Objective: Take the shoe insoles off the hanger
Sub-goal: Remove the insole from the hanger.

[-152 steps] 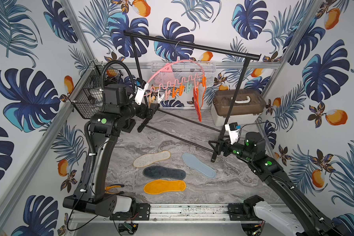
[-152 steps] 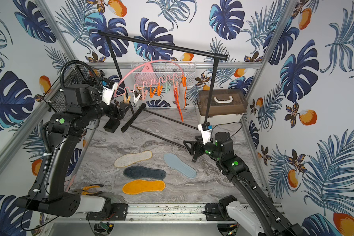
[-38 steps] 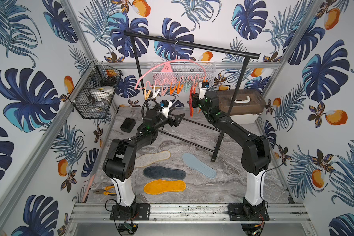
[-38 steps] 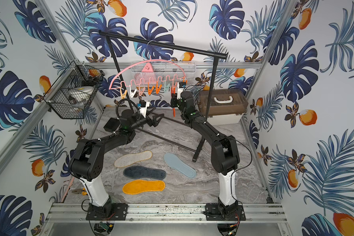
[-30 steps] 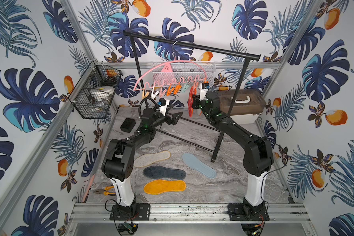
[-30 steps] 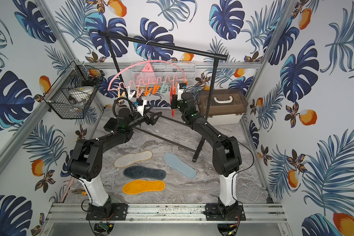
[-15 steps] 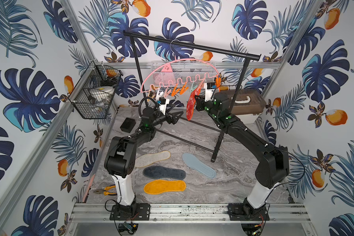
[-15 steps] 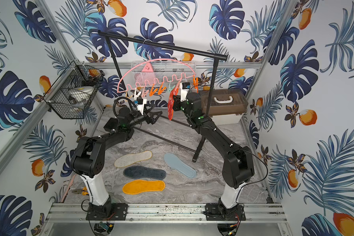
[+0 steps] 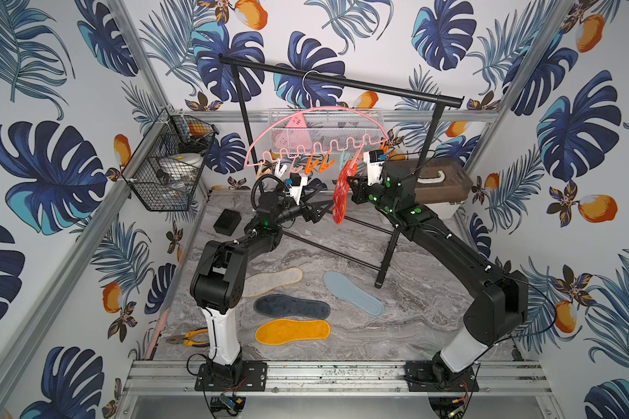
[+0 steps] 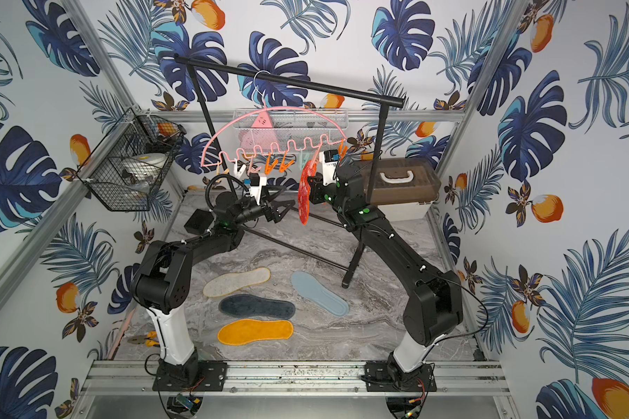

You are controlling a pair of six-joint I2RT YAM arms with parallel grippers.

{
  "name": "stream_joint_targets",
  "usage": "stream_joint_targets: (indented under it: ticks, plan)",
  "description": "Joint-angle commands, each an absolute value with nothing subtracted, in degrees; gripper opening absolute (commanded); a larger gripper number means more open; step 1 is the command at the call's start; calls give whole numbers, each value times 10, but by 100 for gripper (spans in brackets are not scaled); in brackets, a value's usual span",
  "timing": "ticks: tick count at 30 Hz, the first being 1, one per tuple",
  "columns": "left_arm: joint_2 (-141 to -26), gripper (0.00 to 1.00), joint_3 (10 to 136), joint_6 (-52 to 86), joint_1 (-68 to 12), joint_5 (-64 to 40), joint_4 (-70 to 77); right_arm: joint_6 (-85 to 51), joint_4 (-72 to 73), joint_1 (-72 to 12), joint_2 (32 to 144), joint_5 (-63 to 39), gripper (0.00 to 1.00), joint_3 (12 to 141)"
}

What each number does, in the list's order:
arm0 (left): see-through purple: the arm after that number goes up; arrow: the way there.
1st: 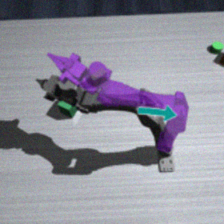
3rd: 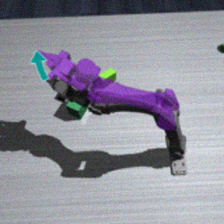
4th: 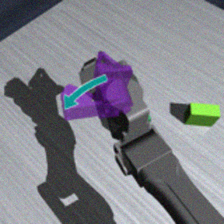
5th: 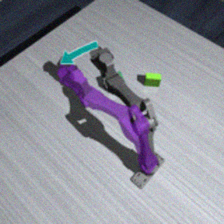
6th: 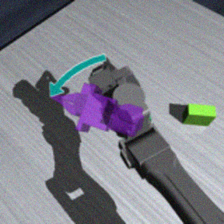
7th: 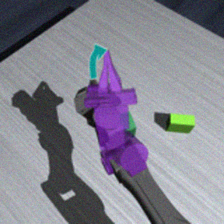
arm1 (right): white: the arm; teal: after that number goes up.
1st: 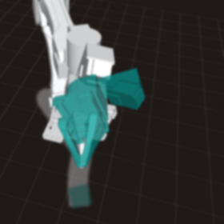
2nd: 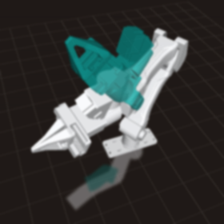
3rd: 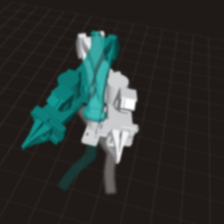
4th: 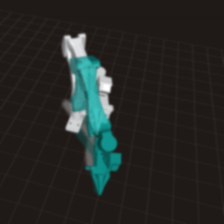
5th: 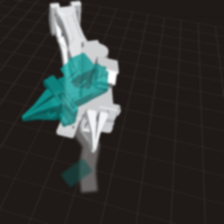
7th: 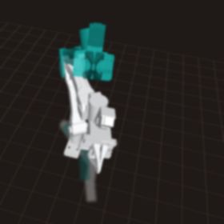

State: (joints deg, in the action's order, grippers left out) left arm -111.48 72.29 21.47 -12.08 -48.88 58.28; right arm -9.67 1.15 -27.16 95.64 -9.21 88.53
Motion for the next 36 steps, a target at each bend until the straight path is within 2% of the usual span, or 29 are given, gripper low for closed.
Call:
stream_joint_targets:
  ticks: [1, 3, 6, 9, 14, 17, 20, 24, 31, 36]
  plan:
    - [-1123, 98, 739, 232, -121, -509, 611, -72, 11, -272, 947, -118, 0, 882]
    - [-1134, 96, 752, 249, -123, -525, 619, -59, 8, -272, 943, -137, 0, 882]
    - [-1146, 87, 776, 272, -127, -537, 603, -45, -6, -272, 939, -160, 0, 886]
    - [-1148, 84, 786, 266, -135, -548, 573, -39, -19, -271, 929, -175, 0, 890]
    - [-1149, 82, 776, 296, -140, -573, 624, -30, -21, -271, 911, -193, 0, 884]
    - [-1154, 77, 785, 308, -142, -586, 628, -26, -21, -271, 904, -200, 0, 880]
    - [-1155, 66, 791, 319, -142, -590, 639, -26, -23, -271, 904, -203, 0, 880]
    - [-1152, 45, 790, 331, -142, -601, 649, -23, -32, -270, 910, -203, 0, 885]
    - [-1151, 30, 770, 329, -141, -603, 662, -31, -25, -270, 909, -192, 4, 877]
    - [-1155, 13, 775, 338, -141, -610, 669, -34, -28, -266, 911, -191, 4, 879]
